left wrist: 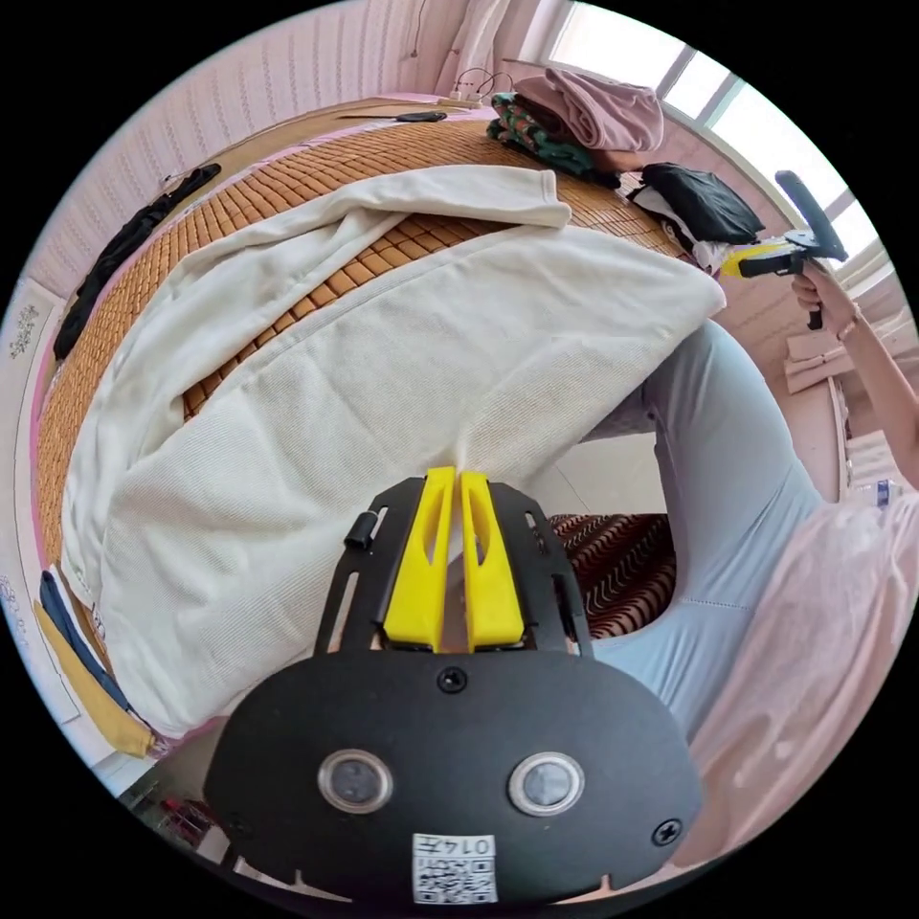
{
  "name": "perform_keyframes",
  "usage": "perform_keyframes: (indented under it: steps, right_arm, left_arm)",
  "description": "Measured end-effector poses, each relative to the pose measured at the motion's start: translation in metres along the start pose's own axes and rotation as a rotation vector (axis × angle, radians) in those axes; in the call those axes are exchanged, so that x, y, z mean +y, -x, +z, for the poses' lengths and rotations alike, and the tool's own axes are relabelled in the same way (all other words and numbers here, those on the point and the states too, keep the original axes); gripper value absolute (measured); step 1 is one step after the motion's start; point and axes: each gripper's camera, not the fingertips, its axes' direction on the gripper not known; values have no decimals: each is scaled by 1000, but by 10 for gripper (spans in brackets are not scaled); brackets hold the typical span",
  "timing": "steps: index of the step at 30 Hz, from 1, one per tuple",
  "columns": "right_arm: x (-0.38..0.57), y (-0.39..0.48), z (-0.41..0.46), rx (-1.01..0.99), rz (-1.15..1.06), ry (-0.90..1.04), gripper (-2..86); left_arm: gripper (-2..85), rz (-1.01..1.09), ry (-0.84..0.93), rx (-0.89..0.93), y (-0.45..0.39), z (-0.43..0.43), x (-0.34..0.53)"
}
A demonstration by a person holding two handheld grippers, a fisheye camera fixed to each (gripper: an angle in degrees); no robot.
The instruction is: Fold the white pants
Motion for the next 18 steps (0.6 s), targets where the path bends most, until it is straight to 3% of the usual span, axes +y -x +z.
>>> perform_keyframes:
  steps: [5, 8, 12, 14, 18]
  right_arm:
    - [-50, -17, -17, -15, 44, -259, 100]
    - [-93, -40, 26, -59, 134, -173, 130]
    - [-121, -41, 56, -118, 71, -105, 82]
    - [-125, -29, 35, -68, -20, -180, 13]
    - [-136, -29, -24, -10, -139, -300, 4]
  left_arm:
    - [-1, -81, -129, -43, 3, -15, 25]
    - [17, -98, -236, -148, 21, -35, 25]
    - [53, -149, -314, -284, 67, -36, 0]
    - [58, -158, -312, -298, 87, -26, -17]
    - [65, -101, -313, -267, 114, 5, -58]
